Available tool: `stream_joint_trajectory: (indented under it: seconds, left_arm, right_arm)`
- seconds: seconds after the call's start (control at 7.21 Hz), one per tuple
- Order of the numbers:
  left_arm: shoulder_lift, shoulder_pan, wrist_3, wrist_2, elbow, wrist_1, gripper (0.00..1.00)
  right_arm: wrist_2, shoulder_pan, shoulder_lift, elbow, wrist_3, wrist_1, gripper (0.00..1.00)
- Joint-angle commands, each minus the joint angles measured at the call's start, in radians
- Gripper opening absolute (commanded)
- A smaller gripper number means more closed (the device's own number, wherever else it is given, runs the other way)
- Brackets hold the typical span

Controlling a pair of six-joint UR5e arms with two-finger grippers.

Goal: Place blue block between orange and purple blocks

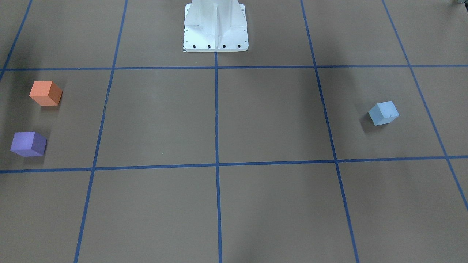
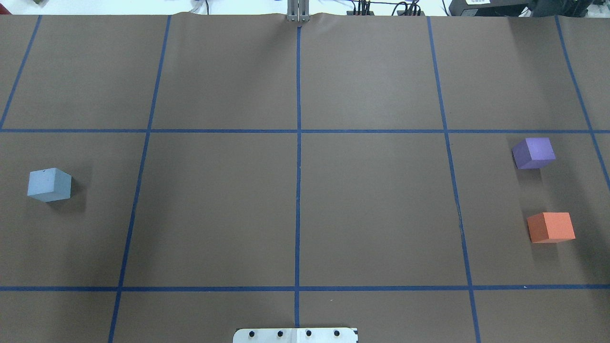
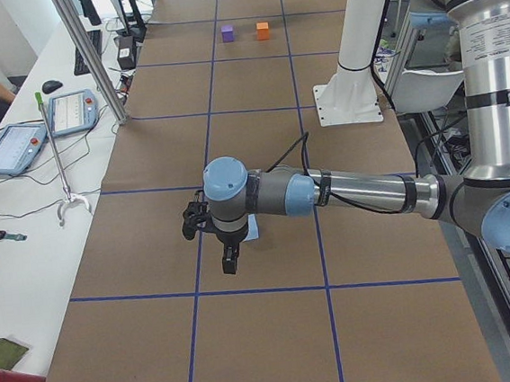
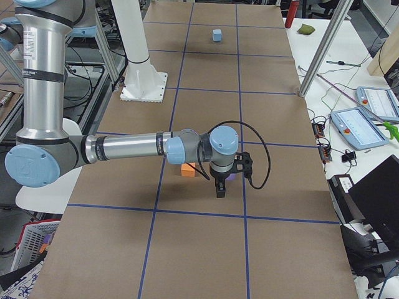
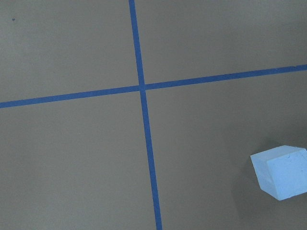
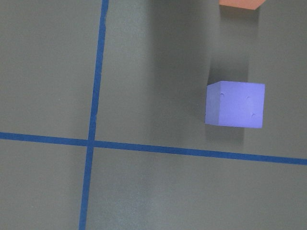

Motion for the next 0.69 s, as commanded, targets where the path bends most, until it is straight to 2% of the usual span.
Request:
stream_joint_trajectory:
  seconds: [0.0, 0.14, 0.28, 0.42, 0.55]
  left_arm:
    - [0.006, 0.012, -0.002, -0.033, -0.001, -0.026, 1.00]
    - [0.000, 0.050, 0.000, -0.035, -0.004, -0.039, 1.00]
    - [-0.007, 0.190, -0.043, -0.024, -0.003, -0.084, 1.00]
    - [-0.017, 0.221, -0.188, -0.021, -0.013, -0.184, 1.00]
    - [-0.012, 0.260, -0.218, -0.019, 0.005, -0.282, 1.00]
  right_arm:
    - [0.008, -0.044, 0.001, -0.020, 0.003, -0.005, 1.00]
    - [0.057, -0.043, -0.002, -0.012, 0.004, -0.006, 1.00]
    - [0.063, -0.041, -0.002, -0.006, 0.004, 0.000, 1.00]
    - [0.063, -0.043, 0.004, -0.010, 0.006, 0.000, 1.00]
    - [0.063, -0.043, 0.006, -0.012, 0.009, 0.002, 1.00]
